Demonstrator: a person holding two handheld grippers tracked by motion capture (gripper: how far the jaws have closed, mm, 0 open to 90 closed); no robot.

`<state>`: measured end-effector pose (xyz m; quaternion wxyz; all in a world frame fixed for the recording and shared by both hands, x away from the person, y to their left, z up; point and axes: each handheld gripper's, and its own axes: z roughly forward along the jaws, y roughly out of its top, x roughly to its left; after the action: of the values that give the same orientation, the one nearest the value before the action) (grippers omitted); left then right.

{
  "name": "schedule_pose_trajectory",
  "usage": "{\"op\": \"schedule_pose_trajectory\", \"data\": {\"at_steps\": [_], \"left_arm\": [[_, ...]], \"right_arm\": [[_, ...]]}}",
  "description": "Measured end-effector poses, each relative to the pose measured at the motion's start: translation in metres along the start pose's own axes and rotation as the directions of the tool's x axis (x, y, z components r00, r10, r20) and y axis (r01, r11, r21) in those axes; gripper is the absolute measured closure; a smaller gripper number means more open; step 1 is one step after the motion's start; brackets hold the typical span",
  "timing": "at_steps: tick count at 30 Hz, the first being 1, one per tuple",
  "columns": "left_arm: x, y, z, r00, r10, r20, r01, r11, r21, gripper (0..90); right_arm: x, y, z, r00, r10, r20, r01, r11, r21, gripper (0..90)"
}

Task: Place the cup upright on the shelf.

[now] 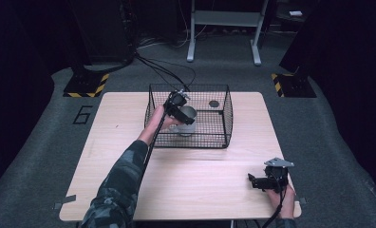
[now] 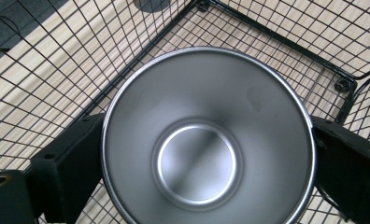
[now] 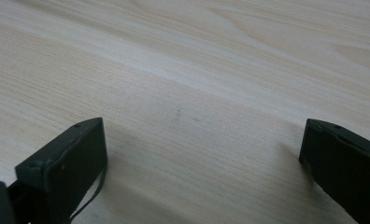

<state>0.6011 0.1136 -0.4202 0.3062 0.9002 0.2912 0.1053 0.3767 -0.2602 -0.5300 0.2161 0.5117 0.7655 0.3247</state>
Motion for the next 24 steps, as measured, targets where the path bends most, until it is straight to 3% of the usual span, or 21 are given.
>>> {"op": "schedule_pose_trajectory", "data": {"at_steps": [6, 11, 14, 17, 24], "left_arm": [[0.002, 0.0, -0.005, 1.0, -0.006, 0.001, 0.006, 0.9997, -0.026, 0.0], [0.005, -0.002, -0.015, 0.9995, -0.031, 0.01, 0.032, 0.9962, -0.081, 0.0], [0.006, -0.004, -0.023, 0.9987, -0.05, 0.01, 0.051, 0.9904, -0.129, 0.0], [0.005, -0.005, -0.031, 0.9986, -0.051, 0.012, 0.052, 0.9864, -0.156, 0.0], [-0.006, -0.006, -0.058, 0.9999, -0.01, 0.001, 0.01, 0.98, -0.199, 0.0]], "right_arm": [[0.0, 0.0, 0.0, 1.0, 0.0, 0.0, 0.0, 1.0, 0.0, 0.5], [-0.001, 0.0, 0.0, 1.0, -0.007, 0.0, 0.007, 1.0, -0.004, 0.4], [0.0, 0.0, 0.0, 1.0, -0.003, 0.0, 0.003, 1.0, -0.002, 0.4], [0.0, 0.0, 0.0, 1.0, -0.003, 0.0, 0.003, 1.0, -0.002, 0.4], [0.0, 0.0, 0.0, 1.0, -0.005, 0.0, 0.005, 1.0, -0.003, 0.4]]}}
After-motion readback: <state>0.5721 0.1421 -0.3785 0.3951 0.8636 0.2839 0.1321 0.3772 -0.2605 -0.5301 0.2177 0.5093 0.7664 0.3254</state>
